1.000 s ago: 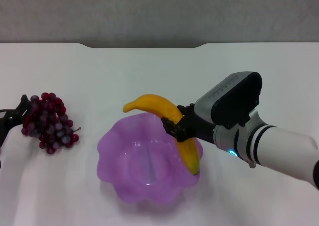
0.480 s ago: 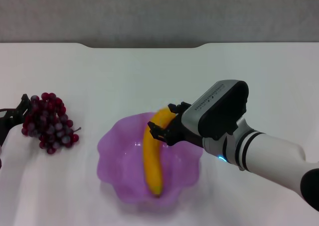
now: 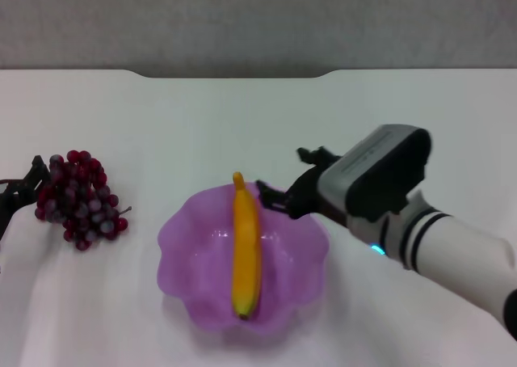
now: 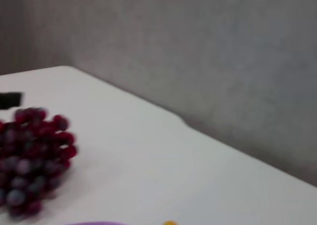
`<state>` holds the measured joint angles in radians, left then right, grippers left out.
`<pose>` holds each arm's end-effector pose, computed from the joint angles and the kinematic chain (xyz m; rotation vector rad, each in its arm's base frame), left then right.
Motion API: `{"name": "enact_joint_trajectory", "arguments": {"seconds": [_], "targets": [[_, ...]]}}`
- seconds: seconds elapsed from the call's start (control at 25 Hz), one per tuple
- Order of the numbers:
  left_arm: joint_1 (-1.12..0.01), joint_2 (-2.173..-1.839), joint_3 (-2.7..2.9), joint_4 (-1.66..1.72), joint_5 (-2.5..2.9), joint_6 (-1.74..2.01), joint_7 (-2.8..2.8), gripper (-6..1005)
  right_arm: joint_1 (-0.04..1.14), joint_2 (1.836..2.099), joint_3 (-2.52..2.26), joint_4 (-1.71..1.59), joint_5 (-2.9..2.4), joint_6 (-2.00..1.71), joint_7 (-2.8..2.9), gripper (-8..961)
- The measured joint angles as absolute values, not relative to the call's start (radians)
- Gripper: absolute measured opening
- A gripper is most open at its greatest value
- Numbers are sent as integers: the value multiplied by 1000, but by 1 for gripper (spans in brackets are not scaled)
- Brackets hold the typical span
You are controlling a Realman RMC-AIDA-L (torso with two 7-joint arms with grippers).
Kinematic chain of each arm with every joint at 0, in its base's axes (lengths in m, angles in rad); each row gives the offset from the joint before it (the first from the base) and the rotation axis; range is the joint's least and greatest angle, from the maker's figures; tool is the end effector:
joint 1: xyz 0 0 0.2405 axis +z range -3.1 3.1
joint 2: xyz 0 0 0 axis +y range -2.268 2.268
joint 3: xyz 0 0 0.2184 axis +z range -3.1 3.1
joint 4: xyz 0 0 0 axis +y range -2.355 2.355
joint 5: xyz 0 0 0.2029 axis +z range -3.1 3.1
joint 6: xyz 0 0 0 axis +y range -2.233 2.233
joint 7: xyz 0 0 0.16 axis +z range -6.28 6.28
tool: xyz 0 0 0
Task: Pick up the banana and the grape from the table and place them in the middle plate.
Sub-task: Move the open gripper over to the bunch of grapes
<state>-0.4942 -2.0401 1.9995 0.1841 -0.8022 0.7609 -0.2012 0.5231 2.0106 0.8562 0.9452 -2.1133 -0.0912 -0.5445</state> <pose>-0.3398 0.3587 0.0211 -1.4470 -0.8937 -0.5095 0.1476 0.3544 -0.1084 -2.2868 0.4624 0.3301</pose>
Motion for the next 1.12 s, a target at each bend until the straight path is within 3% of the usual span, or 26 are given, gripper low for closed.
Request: {"name": "enact_joint_trajectory", "arguments": {"seconds": [0.6,1.12], "targets": [[-488,-2040,1999,192,-803,770,-217,883,383,2011,884,775,-2127,-569,-541,897],[-487,-2043,2000,228,-785,773,-221,884,449,2017,659,391,-2128,-931,-186,896]]}}
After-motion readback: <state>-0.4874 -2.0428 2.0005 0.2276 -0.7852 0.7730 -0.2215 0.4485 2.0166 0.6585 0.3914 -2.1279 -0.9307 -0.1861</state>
